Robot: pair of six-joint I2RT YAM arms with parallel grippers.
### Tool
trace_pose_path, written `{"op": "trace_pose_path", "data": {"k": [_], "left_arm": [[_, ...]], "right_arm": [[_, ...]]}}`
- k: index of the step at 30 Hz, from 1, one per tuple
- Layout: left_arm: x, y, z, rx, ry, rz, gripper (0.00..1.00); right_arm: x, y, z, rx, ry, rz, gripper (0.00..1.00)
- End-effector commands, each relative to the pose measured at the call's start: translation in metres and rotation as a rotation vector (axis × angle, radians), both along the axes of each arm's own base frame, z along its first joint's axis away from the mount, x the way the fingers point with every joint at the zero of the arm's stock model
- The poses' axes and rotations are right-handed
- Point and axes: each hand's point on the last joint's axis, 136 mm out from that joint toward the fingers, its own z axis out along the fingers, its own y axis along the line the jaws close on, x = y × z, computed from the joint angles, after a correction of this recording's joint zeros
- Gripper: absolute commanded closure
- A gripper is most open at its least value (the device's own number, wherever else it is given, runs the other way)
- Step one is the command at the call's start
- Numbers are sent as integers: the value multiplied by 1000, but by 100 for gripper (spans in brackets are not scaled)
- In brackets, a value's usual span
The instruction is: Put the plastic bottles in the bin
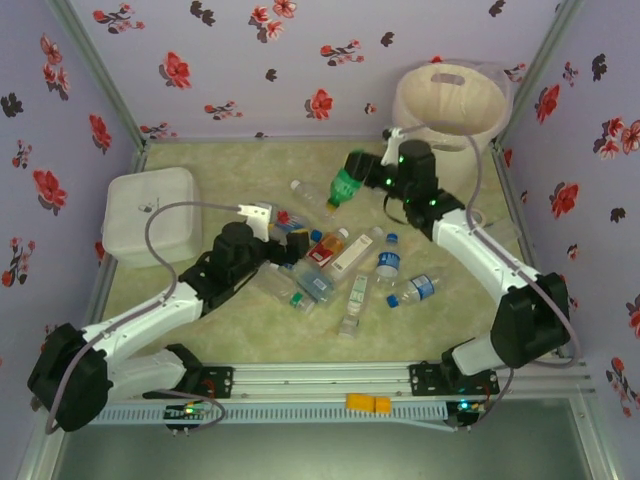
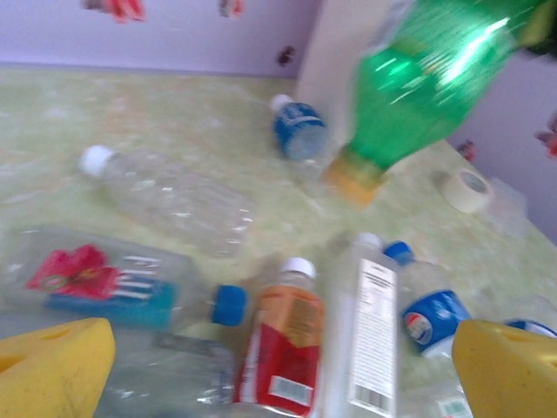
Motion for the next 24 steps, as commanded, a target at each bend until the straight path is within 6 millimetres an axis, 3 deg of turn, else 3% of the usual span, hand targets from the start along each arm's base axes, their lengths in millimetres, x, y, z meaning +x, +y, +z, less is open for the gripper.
{"op": "trace_pose_path", "data": {"k": [1, 7, 13, 17, 24], "left_arm": [[10, 42, -3, -34, 4, 196, 0], [11, 100, -28, -127, 45, 404, 0], [4, 116, -31, -151, 33, 415, 0], [4, 115, -33, -150, 19, 406, 0], [8, 113, -31, -203, 16, 416, 0]], "right_arm": [[18, -31, 63, -80, -142, -69, 52], [64, -118, 134, -111, -246, -345, 51], [100, -194, 169, -125, -314, -624, 52], [122, -224, 156, -152, -299, -746, 51], [153, -229, 76, -192, -140, -770, 50]]}}
